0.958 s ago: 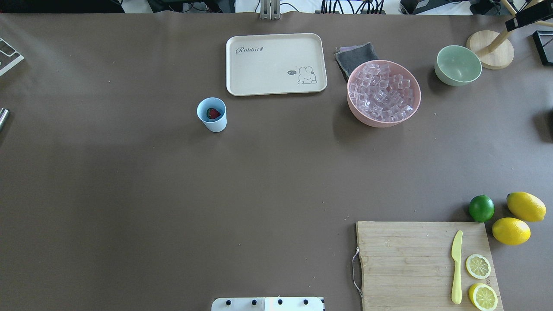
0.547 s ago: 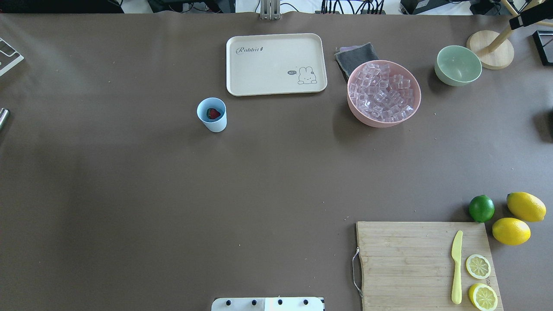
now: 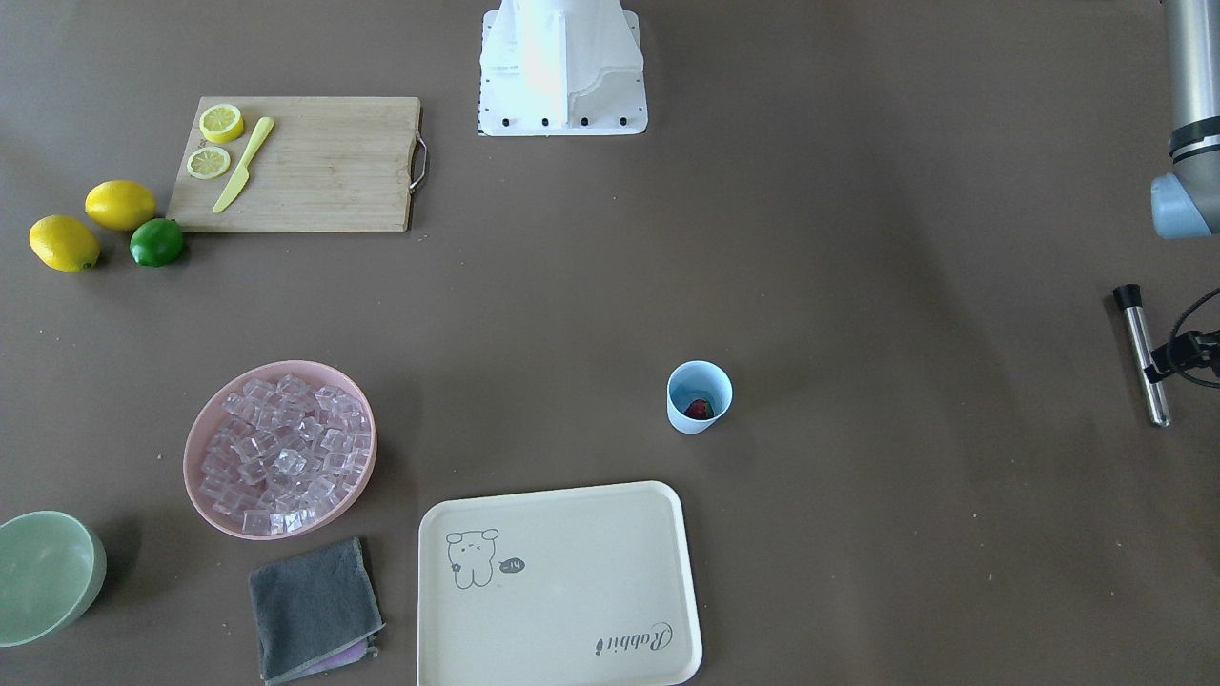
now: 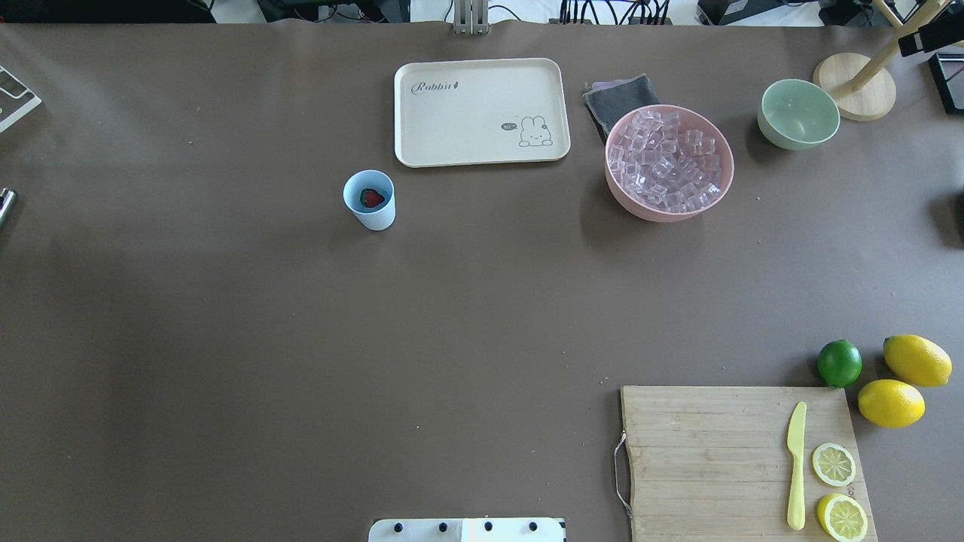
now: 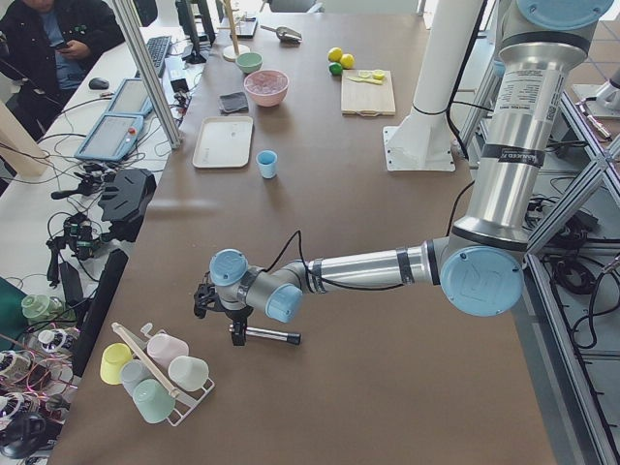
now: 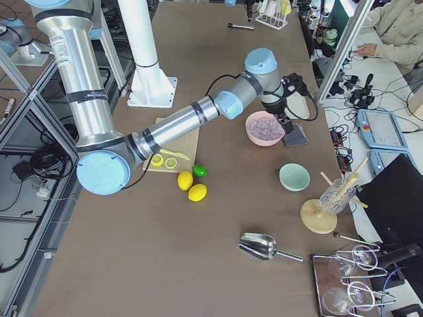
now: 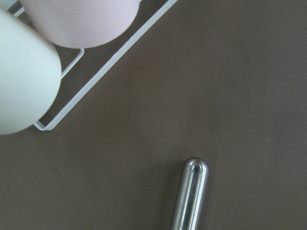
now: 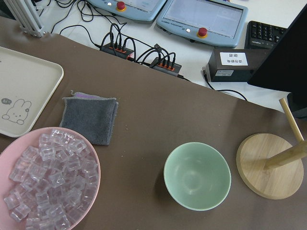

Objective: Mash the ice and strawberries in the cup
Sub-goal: 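Grasp the metal pestle with the left gripper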

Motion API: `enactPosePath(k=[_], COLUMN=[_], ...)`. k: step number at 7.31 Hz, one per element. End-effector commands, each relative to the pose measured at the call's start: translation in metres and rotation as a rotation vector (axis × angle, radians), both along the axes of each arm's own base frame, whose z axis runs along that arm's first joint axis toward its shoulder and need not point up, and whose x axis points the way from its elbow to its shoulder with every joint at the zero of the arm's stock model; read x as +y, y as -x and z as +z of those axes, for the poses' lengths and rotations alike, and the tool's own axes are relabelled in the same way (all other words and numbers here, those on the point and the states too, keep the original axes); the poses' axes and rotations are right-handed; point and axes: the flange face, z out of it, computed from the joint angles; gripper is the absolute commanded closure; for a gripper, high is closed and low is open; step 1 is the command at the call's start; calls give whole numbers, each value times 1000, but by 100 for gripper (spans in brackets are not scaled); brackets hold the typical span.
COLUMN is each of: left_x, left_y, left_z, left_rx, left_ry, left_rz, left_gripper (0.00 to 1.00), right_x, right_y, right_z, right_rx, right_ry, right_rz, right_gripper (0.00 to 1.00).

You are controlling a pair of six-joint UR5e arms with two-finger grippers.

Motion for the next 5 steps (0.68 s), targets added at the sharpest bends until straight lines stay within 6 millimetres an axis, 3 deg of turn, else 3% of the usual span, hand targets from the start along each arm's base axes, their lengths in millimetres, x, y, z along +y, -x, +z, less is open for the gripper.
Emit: enactPosePath(k=[1,4,5], left_x=[3,3,-9], left_y=[-20,-13,-13], left_z=[2,17,16], left_rx=[-4,-15,-17], left_ry=[-32,-28,-24], left_rz=[73,93,85], left_gripper=[7,8,10], right_x=[-3,4,5], right_y=[0,-1,-2], right_z=[2,10,11], right_rx=[8,9,14], right_ry=[3,13,15], right_rz=[6,5,7], right_gripper=[1,1,1])
